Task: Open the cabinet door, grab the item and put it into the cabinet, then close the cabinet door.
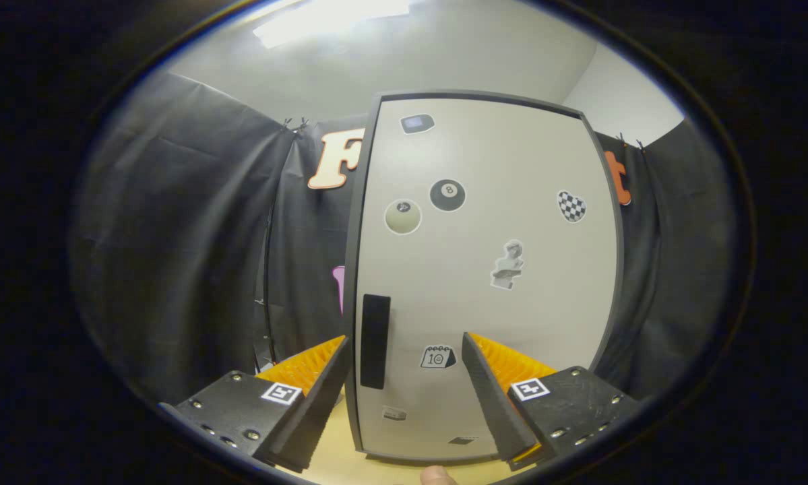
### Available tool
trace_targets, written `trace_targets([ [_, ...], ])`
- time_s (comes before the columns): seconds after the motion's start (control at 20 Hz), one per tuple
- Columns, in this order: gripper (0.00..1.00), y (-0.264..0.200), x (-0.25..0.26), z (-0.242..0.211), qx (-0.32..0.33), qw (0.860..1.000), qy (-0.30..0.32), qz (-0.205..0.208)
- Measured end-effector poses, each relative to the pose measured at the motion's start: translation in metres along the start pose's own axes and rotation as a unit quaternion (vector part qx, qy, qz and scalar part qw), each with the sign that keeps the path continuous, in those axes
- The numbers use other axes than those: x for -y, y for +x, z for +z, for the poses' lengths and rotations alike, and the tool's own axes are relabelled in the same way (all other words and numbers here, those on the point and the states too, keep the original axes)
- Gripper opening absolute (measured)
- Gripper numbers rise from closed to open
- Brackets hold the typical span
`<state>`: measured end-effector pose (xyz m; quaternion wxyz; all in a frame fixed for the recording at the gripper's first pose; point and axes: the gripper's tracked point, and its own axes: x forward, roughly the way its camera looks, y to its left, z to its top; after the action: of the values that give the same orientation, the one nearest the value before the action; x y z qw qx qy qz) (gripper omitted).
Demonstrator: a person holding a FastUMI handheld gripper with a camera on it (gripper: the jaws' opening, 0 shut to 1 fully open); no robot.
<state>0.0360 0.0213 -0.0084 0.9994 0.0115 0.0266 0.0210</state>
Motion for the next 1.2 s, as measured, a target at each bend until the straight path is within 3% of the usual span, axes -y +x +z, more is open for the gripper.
trace_targets([
  [0.6,0.97,0.041,0.006,-0.009,-0.019,0.999,-0.006,-0.026],
  [0.95,0.97,0.061,-0.027,-0.024,-0.048,0.999,0.020,-0.003],
  [1.2,0.97,0.078,-0.044,-0.028,-0.045,0.999,0.001,-0.013],
])
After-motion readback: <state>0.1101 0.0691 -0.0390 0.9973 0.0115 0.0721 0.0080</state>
